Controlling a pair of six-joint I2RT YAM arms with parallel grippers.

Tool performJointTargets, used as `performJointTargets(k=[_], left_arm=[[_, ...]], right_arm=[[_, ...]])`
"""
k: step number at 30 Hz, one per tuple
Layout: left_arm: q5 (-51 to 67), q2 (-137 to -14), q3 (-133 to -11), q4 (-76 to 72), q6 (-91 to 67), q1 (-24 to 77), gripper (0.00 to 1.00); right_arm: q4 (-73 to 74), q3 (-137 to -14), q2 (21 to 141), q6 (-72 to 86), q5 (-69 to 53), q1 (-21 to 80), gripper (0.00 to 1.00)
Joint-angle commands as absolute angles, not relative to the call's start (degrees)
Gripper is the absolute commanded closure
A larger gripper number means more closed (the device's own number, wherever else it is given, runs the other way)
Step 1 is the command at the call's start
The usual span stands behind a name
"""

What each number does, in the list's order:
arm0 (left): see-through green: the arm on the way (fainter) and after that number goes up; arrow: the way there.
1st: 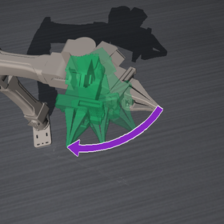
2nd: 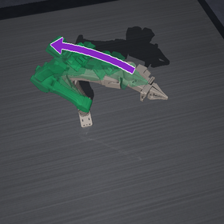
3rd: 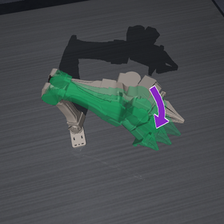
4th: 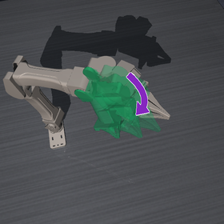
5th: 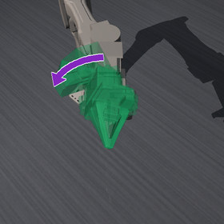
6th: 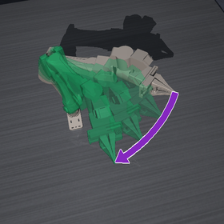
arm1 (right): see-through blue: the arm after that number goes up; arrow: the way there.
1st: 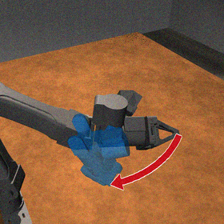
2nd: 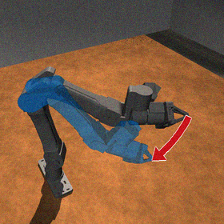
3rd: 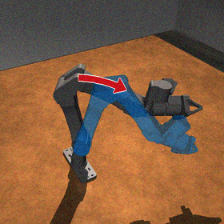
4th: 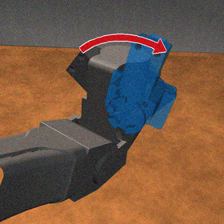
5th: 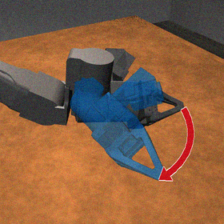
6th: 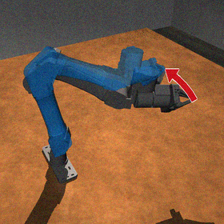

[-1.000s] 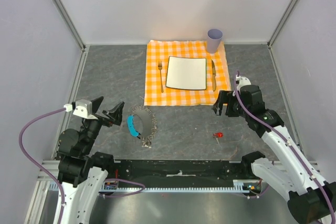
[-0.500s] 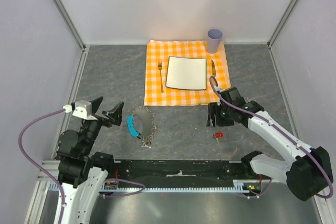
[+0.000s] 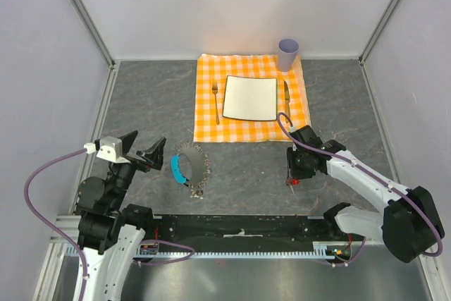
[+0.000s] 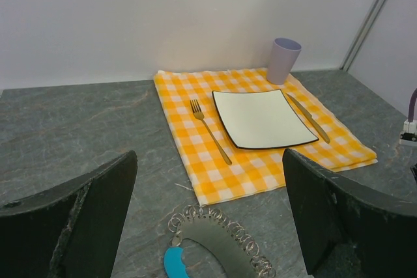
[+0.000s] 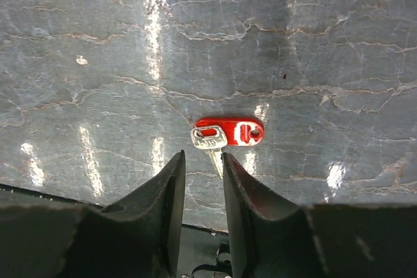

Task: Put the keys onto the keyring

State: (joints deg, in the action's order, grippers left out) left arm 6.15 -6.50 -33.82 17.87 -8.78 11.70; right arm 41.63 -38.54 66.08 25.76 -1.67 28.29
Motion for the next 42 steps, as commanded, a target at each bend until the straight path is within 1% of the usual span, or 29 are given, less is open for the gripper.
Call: performJointTargets(k=[1,5,10,12,30,36,39,40,42], left_arm=[[6.4,-5.7,-33.7,17.0,-6.3,11.6,0.01],[6.5,-5.8,-33.6,17.0,-6.2,11.6,0.01],[6.5,-5.9,-33.6,17.0,-6.2,11.6,0.01],[6.5,-6.0,-33.6,17.0,-6.2,11.5,0.01],[6.6,-7.3,-33.7,16.9,-5.9,11.5,0.02],[6.5,-7.4,-33.7,17.0,-5.9,11.4,0.02],[6.6,-7.3,-33.6,17.0,-5.9,11.5,0.02],[6.5,-7.4,-33.6,17.0,-5.9,11.5,0.02],[6.7,-7.2,-33.6,16.9,-5.9,11.5,0.02]], right_arm=[[38.8,-37.5,67.1,25.8,-1.7,28.7,0.65],[37.9,-37.1,69.3,25.7,-2.9,28.7,0.69],[37.4,-37.1,70.4,25.0,-3.3,28.7,0.70],[37.1,-36.9,70.8,24.7,-3.9,28.7,0.72],[34.9,-36.4,74.4,23.2,-4.9,28.7,0.78],[34.8,-36.3,74.4,23.3,-4.3,28.8,0.85],[34.9,-36.4,74.2,23.2,-4.3,28.8,0.90],[35.0,-36.4,73.8,23.2,-4.3,28.8,0.95],[34.8,-36.6,73.6,23.0,-4.4,28.7,1.00]])
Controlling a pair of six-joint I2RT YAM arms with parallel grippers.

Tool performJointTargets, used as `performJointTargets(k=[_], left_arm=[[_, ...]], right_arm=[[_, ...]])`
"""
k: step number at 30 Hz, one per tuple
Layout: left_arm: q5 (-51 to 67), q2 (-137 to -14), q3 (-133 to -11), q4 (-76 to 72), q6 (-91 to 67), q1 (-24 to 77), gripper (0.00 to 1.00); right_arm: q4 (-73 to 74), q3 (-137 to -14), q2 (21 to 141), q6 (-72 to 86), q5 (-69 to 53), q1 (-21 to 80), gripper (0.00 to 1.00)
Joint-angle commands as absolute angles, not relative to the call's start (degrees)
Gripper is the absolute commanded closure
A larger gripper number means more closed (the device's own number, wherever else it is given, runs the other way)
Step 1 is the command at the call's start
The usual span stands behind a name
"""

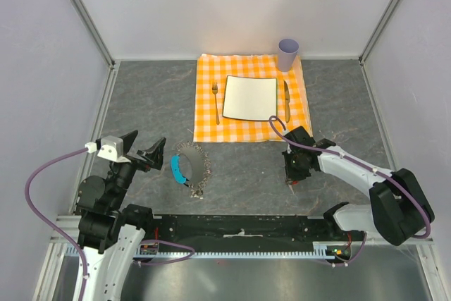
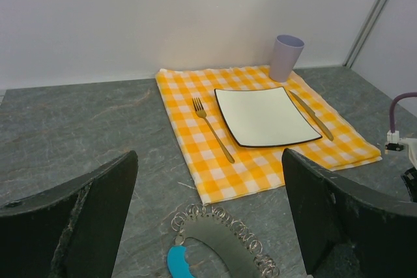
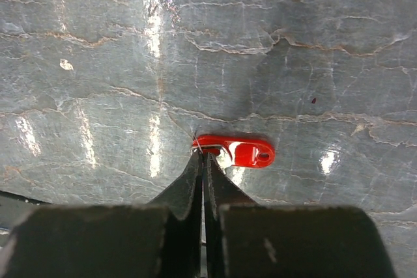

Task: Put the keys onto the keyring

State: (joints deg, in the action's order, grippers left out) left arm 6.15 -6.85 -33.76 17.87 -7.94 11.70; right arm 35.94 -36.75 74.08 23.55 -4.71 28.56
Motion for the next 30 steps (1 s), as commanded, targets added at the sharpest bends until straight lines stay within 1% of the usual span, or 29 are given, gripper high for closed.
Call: performJointTargets(k=[1,11,18,23,26,30], left_arm=[[6.8,-7.1,-33.6,17.0,-6.0,11.5,0.02],[7.3,-7.6,-33.3,16.5,-5.8,11.5,0.03],[9.0,-11.1,-34.0,16.4,-6.7,11.4,0.04],[11.2,-19.7,-36.8,18.2,-8.4,11.4,0.04],[11.4,-25.3,-39.3,20.6,-9.0,11.5,0.01],[11.4,-31.4,-41.0,22.7,-10.8,11.5,0.00]], right_arm=[[34.9,-36.9,73.0,22.6,-4.7,28.8,1.00],[28.0,-41.7,63.9,13.8,-7.7,29.9,1.00],[16.2,-41.0,55.5,1.1,-12.9,31.0,1.00],[8.5,-38.9,51.6,-1.3,-20.7,32.1,1.00],[7.6,-38.8,49.8,-2.5,-21.9,32.7,1.00],[8.2,-38.4,46.9,-2.7,-21.1,33.3,1.00]])
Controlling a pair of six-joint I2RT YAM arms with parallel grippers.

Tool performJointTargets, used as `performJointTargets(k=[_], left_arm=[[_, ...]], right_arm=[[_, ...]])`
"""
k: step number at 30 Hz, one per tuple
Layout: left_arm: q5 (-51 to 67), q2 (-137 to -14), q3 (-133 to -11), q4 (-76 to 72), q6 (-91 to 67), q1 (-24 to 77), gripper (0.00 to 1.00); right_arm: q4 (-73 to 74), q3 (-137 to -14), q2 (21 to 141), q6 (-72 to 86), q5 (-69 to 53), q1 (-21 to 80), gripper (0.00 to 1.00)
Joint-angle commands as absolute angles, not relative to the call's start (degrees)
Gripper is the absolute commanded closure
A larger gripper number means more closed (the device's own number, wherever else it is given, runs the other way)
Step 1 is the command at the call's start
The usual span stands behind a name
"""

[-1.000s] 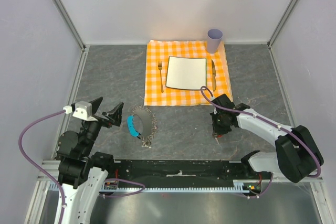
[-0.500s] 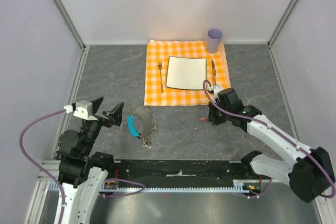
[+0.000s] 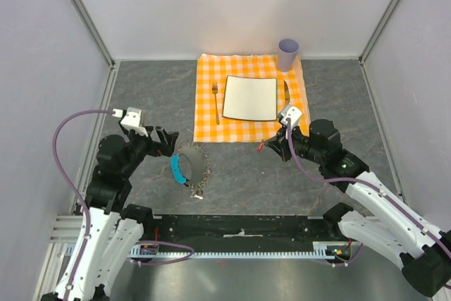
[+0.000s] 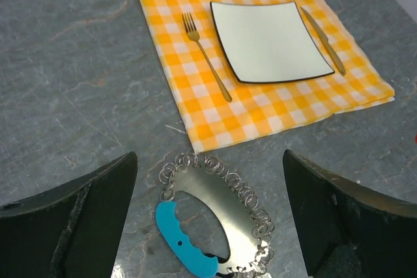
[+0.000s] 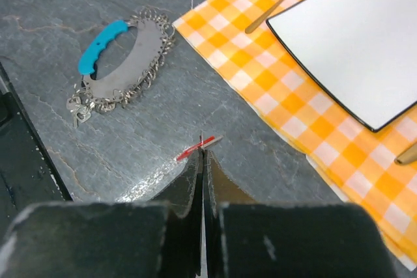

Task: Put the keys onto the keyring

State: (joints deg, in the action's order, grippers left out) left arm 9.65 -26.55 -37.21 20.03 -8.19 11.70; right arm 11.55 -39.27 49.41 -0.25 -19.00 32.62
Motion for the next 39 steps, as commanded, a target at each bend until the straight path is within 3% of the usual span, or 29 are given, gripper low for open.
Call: performJointTargets(k=[1,6,11,14,20,24,28,30,39], left_arm=[[11.4,-32.9,-41.1,23.3,-11.2,11.5,0.01],[9.2,-47.3,-45.4,32.8,-13.9,12.8,0.01],[-5.8,-55.6,-48.1,35.9,-16.9,27.0,0.01],[-6.3,-59.3,-48.3,35.2,-18.6,30.4,0.03],[-4.3,-65.5,-45.5,31.4,-23.7,32.8,0.15],[-5.2,-70.8,-44.8,29.4,-25.1,34.2,0.34],[-5.4,-74.1,-43.8,25.2,-26.8,34.7,0.42],[-5.6,-76.1,-43.6,23.8,-26.8,34.7,0.56],[-5.7,-81.8,-43.2,18.0,-26.6,34.7,0.59]], right_arm=[[8.2,-38.3,46.6,-2.8,-20.8,33.7,1.00],[8.4,-38.1,46.7,-1.8,-19.2,34.1,1.00],[8.5,-38.1,47.7,-1.3,-19.1,34.5,1.00],[8.7,-38.1,47.5,-1.0,-18.1,34.5,1.00],[8.4,-37.6,47.1,-0.7,-18.5,34.6,1.00],[8.6,-37.7,47.6,-0.7,-18.6,34.7,1.00],[8.6,-37.7,48.0,-0.7,-18.5,34.8,1.00],[8.7,-37.7,48.2,-0.9,-18.5,34.7,1.00],[9.2,-37.9,49.2,-0.9,-17.8,34.9,1.00]])
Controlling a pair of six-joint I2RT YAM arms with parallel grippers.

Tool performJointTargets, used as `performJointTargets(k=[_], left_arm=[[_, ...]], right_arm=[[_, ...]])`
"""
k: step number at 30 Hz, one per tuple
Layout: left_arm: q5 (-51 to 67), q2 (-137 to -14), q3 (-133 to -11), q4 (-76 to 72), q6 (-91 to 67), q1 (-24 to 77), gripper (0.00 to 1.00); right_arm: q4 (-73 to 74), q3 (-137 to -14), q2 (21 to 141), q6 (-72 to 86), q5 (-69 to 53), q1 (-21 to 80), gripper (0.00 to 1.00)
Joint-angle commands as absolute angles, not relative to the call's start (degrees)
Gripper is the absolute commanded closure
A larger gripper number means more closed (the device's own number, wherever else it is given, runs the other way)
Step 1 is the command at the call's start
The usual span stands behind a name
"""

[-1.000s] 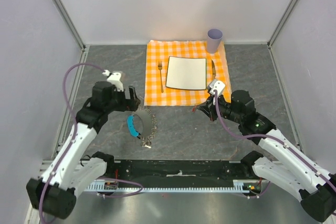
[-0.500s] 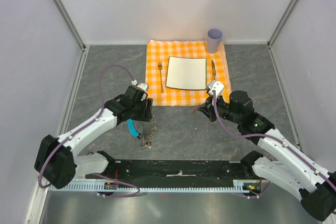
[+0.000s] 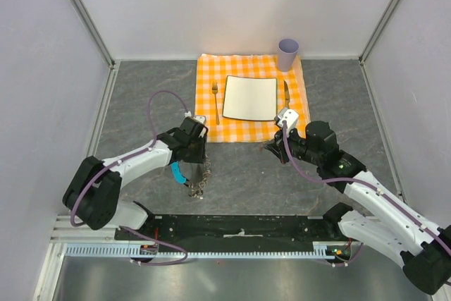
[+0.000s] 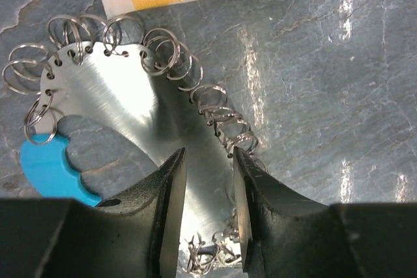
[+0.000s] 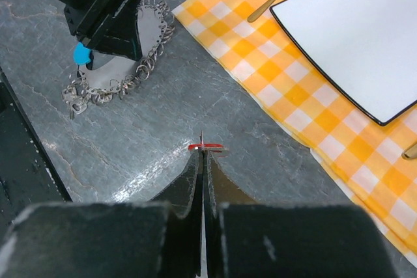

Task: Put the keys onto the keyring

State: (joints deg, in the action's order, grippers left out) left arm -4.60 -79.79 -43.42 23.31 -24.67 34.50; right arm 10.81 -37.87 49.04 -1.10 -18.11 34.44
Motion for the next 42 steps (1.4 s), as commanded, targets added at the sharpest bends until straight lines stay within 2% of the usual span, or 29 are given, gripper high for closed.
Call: performJointTargets(k=[1,6,10,17,20,24,37,42], left_arm=[[-5.5,-82.4,-43.2,17.6,-26.6,34.7,0.60],[-5.5,-85.6,-43.3,16.4,-26.5,34.7,0.63],[-1.0,-86.5,-43.4,15.8,-26.8,34.7,0.64],[4.0,-83.6,-41.4,15.7,-29.0,34.9,0.65],[4.3,-82.8,-41.3,15.9,-29.0,35.0,0.72],[5.4,-83.1,-42.2,15.8,-29.1,35.6,0.73],[7.4,-84.0,-43.6,16.5,-28.3,37.0,0.73],[7.1,-85.2,-44.1,16.9,-26.9,37.1,0.67]], right_arm=[[9.1,-37.9,49.3,-1.0,-17.7,34.9,1.00],[9.2,-38.0,49.7,-1.0,-17.7,35.0,1.00],[9.4,-38.0,50.0,-1.1,-17.3,35.1,1.00],[9.6,-38.1,50.5,-1.1,-16.8,35.1,1.00],[9.6,-38.2,50.6,-1.1,-16.8,35.1,1.00],[9.6,-38.1,50.4,-1.1,-16.8,35.2,1.00],[9.7,-38.2,51.0,-1.1,-16.9,35.2,1.00],[9.7,-38.3,51.2,-1.3,-16.8,35.2,1.00]])
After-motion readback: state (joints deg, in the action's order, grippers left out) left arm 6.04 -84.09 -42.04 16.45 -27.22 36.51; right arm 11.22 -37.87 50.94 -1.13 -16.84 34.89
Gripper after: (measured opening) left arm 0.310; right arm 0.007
